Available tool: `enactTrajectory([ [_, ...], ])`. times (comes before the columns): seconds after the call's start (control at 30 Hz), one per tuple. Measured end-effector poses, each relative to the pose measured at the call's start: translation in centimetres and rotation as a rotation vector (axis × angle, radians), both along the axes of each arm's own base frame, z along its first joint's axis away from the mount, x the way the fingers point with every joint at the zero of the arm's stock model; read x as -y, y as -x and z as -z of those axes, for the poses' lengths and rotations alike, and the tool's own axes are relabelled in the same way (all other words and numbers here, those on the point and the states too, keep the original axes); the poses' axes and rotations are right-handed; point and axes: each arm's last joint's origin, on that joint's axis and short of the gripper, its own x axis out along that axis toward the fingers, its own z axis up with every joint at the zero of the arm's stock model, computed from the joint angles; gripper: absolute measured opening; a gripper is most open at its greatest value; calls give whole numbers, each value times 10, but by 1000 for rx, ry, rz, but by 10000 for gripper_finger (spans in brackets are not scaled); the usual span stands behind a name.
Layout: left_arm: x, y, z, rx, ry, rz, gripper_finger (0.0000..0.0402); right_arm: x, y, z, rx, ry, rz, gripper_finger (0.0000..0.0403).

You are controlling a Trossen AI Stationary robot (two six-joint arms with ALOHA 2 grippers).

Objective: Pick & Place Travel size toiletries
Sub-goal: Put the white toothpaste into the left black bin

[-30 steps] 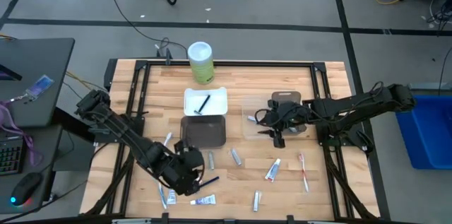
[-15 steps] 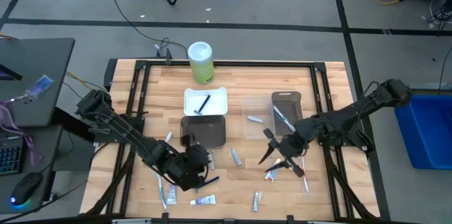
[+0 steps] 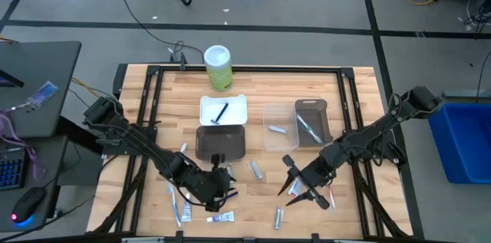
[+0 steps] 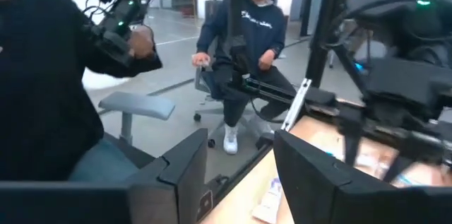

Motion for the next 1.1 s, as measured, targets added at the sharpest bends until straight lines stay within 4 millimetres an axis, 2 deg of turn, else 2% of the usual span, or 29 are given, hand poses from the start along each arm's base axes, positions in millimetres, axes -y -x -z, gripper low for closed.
enactTrajectory([
  [0.1, -5, -5, -2, 17, 39, -28, 126, -4, -3, -2, -82, 28, -1, 166],
  [0.17, -7, -8, -3, 29, 63, -43, 126, -5, -3, 4, -189, 64, 8, 166],
  [0.37, -7, -8, -4, 44, 33, -13, 126, 10, 16, 48, -593, 302, 196, 181],
  [0.43, -7, -9, -4, 45, 36, -16, 126, 16, 23, 61, -661, 398, 236, 190],
  [0.63, -11, -11, -4, 43, 75, -61, 126, 23, 36, 105, -753, 525, 180, 224],
  [0.8, -11, -10, -4, 40, 80, -66, 126, 23, 39, 128, -817, 579, 125, 239],
  [0.93, -11, -11, -4, 40, 84, -69, 126, 21, 35, 140, -763, 658, 66, 236],
  [1.1, -11, -11, -4, 39, 130, -105, 126, 18, 32, 157, -744, 692, -26, 210],
])
